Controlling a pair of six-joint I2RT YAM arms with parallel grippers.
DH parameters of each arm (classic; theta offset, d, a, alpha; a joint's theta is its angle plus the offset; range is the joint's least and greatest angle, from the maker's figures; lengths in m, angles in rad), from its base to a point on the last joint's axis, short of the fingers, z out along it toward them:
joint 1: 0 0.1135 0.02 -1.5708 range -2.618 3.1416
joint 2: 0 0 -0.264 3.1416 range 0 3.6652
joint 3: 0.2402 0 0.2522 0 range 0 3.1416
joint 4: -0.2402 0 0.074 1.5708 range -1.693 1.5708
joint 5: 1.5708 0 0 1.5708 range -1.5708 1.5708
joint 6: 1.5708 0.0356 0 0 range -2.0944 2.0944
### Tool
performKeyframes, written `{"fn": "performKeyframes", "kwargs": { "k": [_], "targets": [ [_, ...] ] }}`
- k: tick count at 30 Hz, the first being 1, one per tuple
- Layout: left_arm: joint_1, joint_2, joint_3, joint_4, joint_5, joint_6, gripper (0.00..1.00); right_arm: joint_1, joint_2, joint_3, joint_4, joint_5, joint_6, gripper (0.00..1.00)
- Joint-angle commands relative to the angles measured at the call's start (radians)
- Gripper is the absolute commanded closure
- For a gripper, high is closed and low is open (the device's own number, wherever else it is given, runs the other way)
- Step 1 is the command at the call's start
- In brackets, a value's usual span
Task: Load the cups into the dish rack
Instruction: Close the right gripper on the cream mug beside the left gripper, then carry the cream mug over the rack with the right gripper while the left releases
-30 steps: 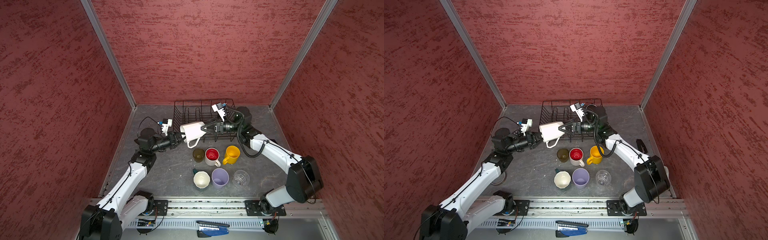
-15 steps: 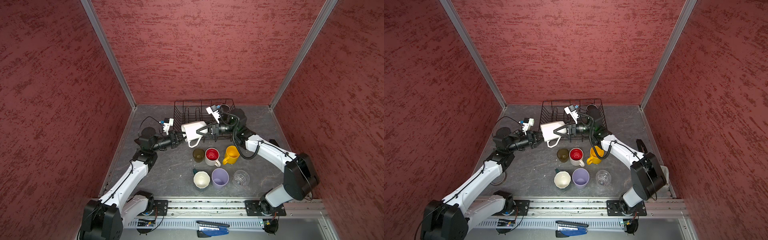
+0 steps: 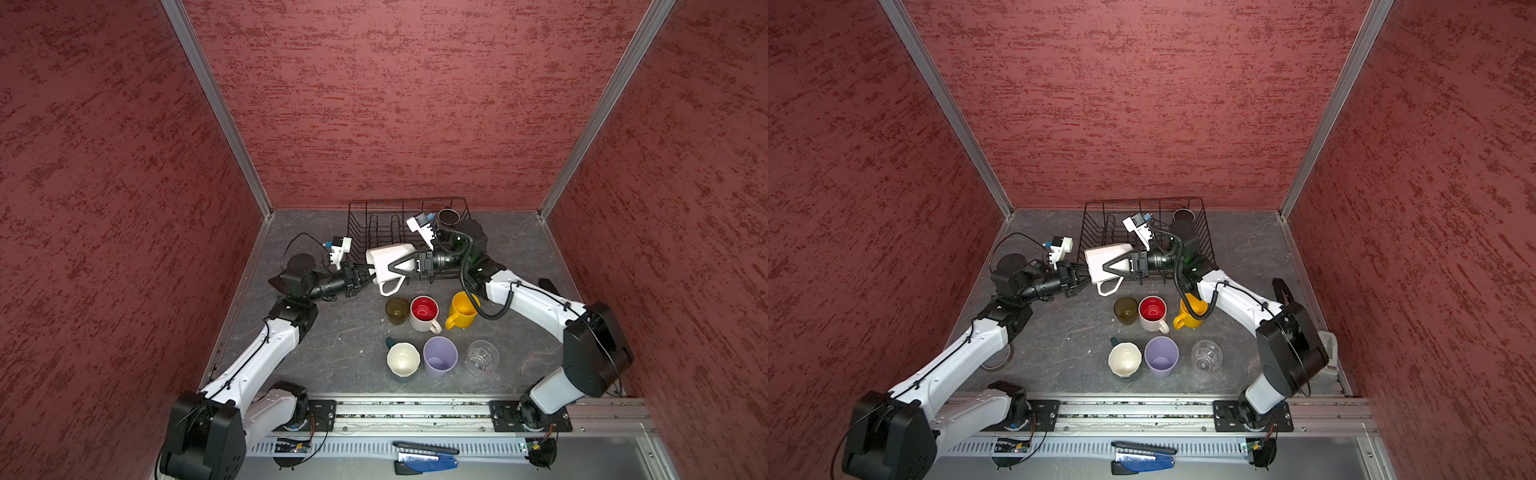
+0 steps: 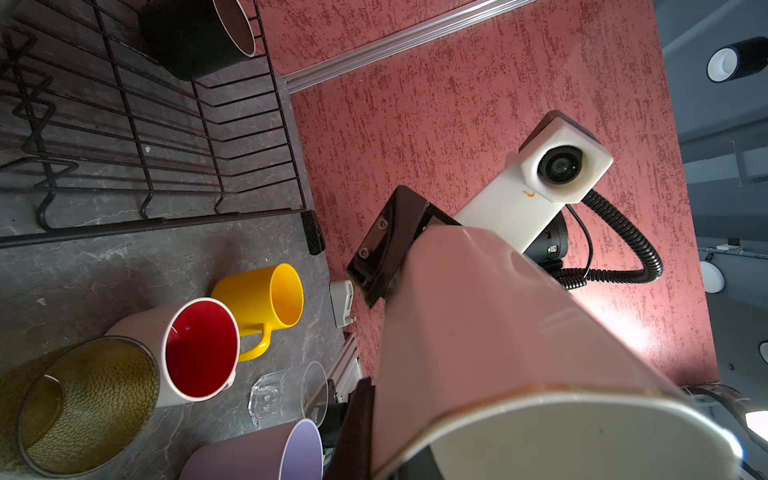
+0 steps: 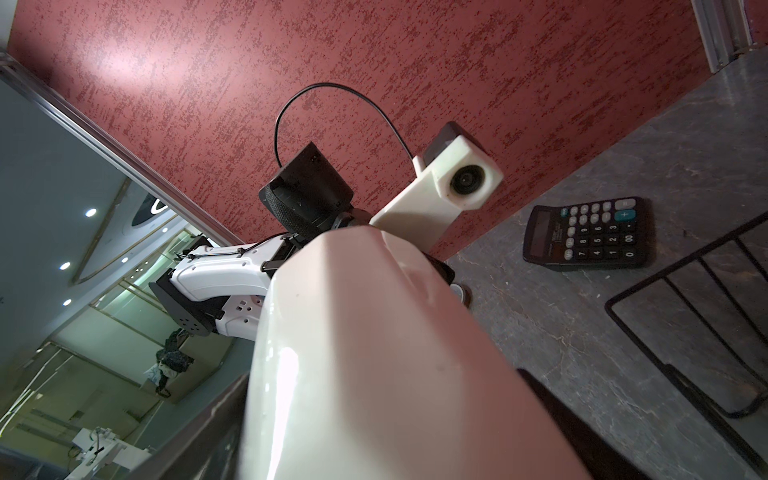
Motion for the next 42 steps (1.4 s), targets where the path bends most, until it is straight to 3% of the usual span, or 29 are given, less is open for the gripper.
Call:
{"fn": "performKeyframes", "kwargs": {
  "k": [1,19,28,42],
  "targets": [
    [-0.019,-0.007,0.036,0.101,0.022,0.0,1.0,0.024,0.02,0.033,0.023,-0.008,0.005,0.1],
    [-0.003,-0.003,0.068,0.002,0.019,0.012,0.98,0.025,-0.003,0.03,0.026,-0.008,-0.013,0.59],
    [0.015,-0.002,0.082,-0.039,0.016,0.012,0.85,0.025,-0.016,0.026,0.027,-0.009,-0.016,0.76],
    [0.023,0.005,0.091,-0.062,-0.004,0.012,0.29,0.025,-0.065,0.067,-0.099,0.087,-0.068,0.89]
  ]
}}
